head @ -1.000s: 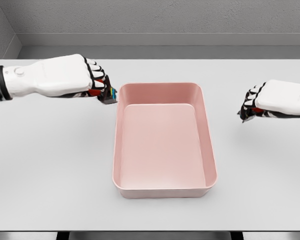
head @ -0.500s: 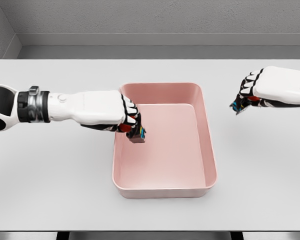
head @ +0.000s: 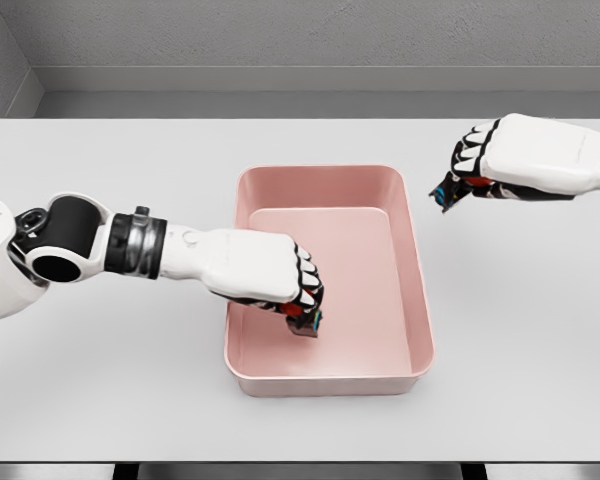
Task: Put the industrial switch in the basket with both arms
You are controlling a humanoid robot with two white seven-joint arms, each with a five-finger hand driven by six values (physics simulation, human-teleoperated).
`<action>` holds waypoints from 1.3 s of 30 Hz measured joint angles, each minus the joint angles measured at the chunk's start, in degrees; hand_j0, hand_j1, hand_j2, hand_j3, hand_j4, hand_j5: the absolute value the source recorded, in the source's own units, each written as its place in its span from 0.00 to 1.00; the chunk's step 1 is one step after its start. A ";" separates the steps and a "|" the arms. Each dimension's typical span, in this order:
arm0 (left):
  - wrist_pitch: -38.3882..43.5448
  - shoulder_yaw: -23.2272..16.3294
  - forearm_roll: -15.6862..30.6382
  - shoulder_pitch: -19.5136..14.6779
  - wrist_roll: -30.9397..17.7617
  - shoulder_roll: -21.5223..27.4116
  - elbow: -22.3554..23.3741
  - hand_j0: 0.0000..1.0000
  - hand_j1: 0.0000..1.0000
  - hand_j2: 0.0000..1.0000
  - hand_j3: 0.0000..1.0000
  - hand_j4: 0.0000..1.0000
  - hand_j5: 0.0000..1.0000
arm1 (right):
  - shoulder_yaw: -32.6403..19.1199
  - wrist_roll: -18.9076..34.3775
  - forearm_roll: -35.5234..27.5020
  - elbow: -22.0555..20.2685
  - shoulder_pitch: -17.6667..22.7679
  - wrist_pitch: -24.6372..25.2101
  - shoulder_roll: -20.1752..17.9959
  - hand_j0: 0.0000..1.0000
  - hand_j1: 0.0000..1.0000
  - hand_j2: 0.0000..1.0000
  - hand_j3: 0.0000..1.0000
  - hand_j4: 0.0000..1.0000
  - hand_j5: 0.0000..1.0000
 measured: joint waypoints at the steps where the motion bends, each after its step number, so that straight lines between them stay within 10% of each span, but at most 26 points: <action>1: 0.00 -0.01 0.02 0.00 -0.02 -0.07 0.04 0.74 0.74 0.74 0.74 0.74 0.74 | 0.00 0.00 -0.28 -0.01 -0.09 0.01 0.11 0.47 0.47 0.47 0.47 0.47 0.47; 33: 0.04 0.30 1.26 -5.80 0.24 -3.77 0.29 1.00 1.00 1.00 1.00 1.00 1.00 | 0.35 0.00 -1.06 -0.03 -0.44 0.00 6.86 0.47 0.47 0.47 0.47 0.47 0.47; 39: 0.03 1.43 15.23 -4.57 0.52 11.00 16.80 1.00 1.00 1.00 1.00 1.00 1.00 | 0.34 0.00 -1.06 -0.02 -0.44 -0.01 7.37 0.47 0.47 0.47 0.47 0.47 0.47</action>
